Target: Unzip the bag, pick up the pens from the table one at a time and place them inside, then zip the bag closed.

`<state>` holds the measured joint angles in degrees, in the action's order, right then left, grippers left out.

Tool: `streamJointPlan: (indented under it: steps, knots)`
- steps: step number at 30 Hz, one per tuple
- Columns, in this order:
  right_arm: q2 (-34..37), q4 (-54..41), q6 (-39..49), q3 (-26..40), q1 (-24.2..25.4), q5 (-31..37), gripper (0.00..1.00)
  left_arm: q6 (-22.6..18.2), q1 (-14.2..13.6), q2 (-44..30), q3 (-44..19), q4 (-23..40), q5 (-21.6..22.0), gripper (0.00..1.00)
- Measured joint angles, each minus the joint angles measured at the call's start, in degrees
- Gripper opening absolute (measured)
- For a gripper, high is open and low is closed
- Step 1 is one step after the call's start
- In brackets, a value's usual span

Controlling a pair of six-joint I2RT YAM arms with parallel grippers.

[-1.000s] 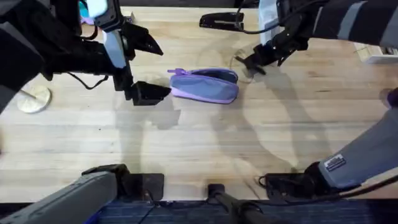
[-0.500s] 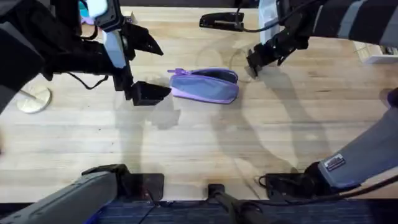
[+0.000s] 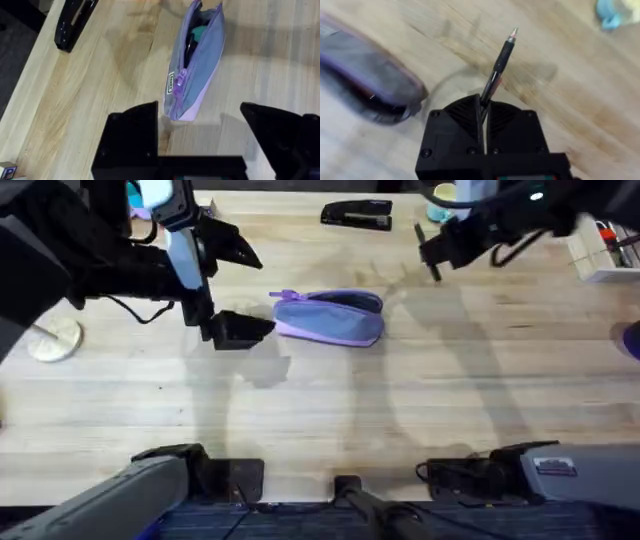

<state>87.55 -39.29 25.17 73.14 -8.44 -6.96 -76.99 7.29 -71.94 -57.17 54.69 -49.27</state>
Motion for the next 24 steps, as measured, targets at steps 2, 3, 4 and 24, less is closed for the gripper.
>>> streamJointPlan:
  steps: [2,3,4,24]
  knots:
    - [-3.21,-2.39,3.34,0.01,-0.58,-1.22,0.031,0.00,0.00,0.00,0.00,-0.01,0.01,0.993]
    - [-4.47,-3.89,5.43,0.01,-1.03,-2.05,0.031,0.01,0.00,0.00,0.00,0.01,0.01,0.993]
    - [-5.69,-5.72,8.03,0.01,-1.59,-3.03,0.031,0.00,0.00,0.00,0.00,-0.01,-0.01,0.993]
    - [-6.40,-23.05,36.75,0.01,-14.28,-3.31,0.031,0.00,0.00,0.00,0.00,-0.01,-0.01,0.993]
